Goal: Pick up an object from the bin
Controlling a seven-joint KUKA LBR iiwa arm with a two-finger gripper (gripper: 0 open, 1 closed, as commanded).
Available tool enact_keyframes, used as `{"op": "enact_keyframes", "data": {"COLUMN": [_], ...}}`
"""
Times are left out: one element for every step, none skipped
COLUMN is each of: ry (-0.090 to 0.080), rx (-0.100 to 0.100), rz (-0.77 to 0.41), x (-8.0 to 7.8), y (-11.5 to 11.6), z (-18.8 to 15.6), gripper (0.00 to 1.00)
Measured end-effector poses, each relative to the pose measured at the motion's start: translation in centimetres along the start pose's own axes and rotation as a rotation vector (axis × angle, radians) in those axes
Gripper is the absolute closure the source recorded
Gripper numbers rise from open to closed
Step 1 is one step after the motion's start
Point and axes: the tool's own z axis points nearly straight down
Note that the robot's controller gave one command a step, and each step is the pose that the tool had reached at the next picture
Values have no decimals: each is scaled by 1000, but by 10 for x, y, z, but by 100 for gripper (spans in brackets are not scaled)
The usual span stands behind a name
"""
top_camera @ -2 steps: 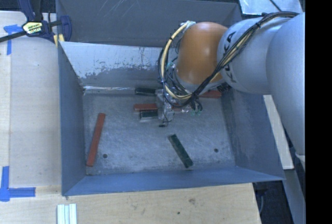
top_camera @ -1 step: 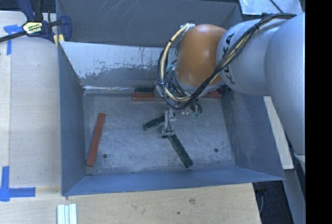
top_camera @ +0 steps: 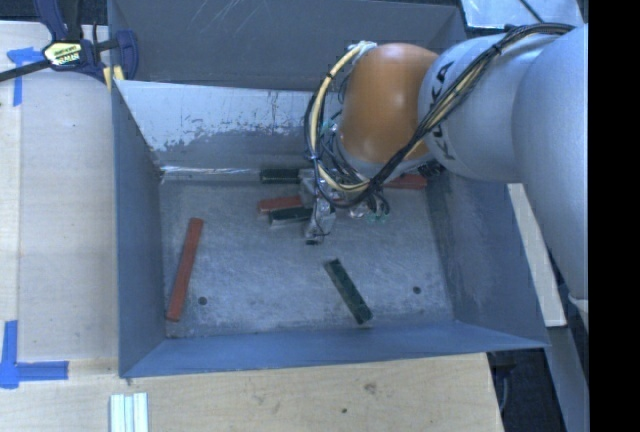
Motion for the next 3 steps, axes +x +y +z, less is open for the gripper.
{"op": "enact_keyframes", "data": {"ry": [0,13,13], "rx": [0,1,1], "rz": [0,-145,-145], "x": [0,-4,-4], "y": [0,-41,-41], "z": [0,-117,-117], "gripper": [100,100,100]}}
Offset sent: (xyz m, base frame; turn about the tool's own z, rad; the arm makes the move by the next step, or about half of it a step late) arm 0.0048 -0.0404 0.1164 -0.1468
